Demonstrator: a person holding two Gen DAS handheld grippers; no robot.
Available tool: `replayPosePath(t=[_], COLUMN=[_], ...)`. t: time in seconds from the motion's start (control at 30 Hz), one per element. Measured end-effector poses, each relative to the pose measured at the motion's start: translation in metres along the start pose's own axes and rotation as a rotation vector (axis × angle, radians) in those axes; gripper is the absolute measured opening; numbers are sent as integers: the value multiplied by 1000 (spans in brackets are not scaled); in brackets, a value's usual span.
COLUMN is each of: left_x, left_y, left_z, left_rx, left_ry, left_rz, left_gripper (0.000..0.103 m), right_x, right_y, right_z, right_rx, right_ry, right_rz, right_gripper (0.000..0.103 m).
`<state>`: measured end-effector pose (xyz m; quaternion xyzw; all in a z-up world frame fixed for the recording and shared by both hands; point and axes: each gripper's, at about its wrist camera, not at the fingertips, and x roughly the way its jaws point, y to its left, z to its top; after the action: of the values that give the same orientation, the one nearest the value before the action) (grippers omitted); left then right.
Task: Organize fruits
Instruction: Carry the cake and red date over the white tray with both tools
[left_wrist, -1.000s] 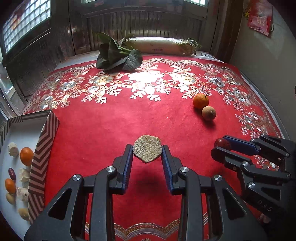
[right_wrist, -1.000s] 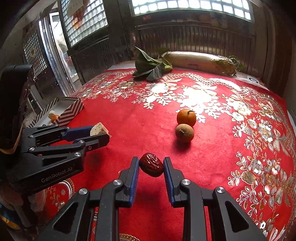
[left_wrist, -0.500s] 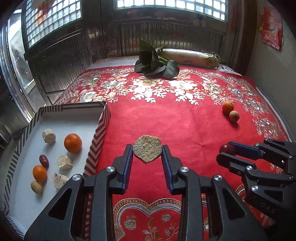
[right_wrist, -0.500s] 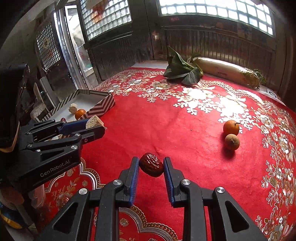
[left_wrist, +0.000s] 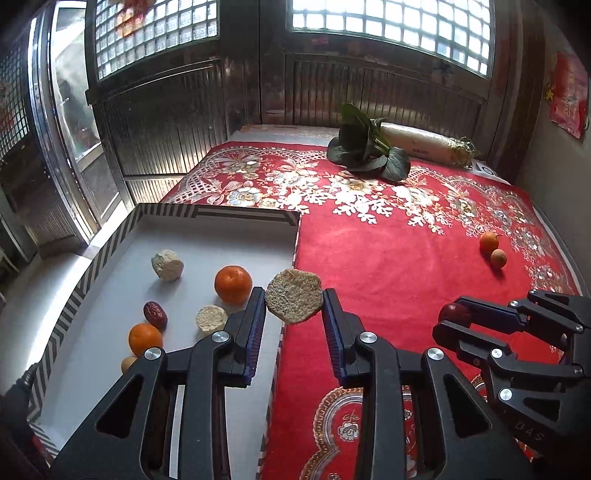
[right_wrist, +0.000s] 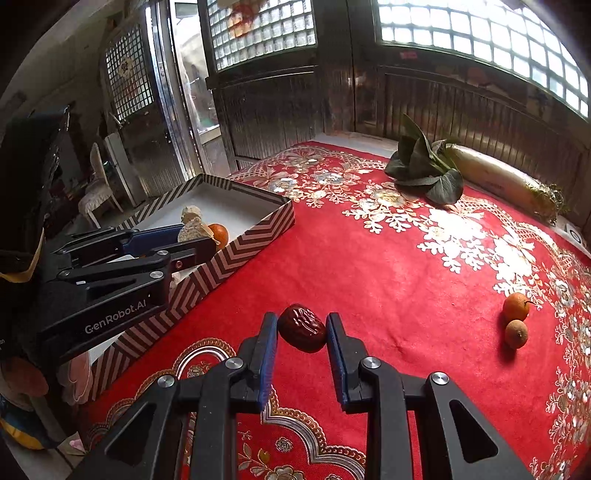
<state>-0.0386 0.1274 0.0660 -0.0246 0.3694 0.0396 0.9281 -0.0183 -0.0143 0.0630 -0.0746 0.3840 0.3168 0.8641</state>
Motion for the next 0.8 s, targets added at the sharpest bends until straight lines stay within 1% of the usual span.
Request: replayPosePath(t=[0.3, 0.57, 0.8], left_x=[-6, -4, 0], left_y=[38, 61, 74], left_z=[-1, -6, -8], left_rx=[-48, -84, -107], left_ry=[-8, 0, 16], left_rz=[56, 94, 108], left_gripper=[30, 30, 30], right_x=[13, 25, 35], right_y=[29, 49, 64], right_z=[14, 27, 33], right_rx=[-56, -106, -143], right_ry=[5, 15, 29], right_rz=[36, 63, 81], right_gripper=[25, 25, 25])
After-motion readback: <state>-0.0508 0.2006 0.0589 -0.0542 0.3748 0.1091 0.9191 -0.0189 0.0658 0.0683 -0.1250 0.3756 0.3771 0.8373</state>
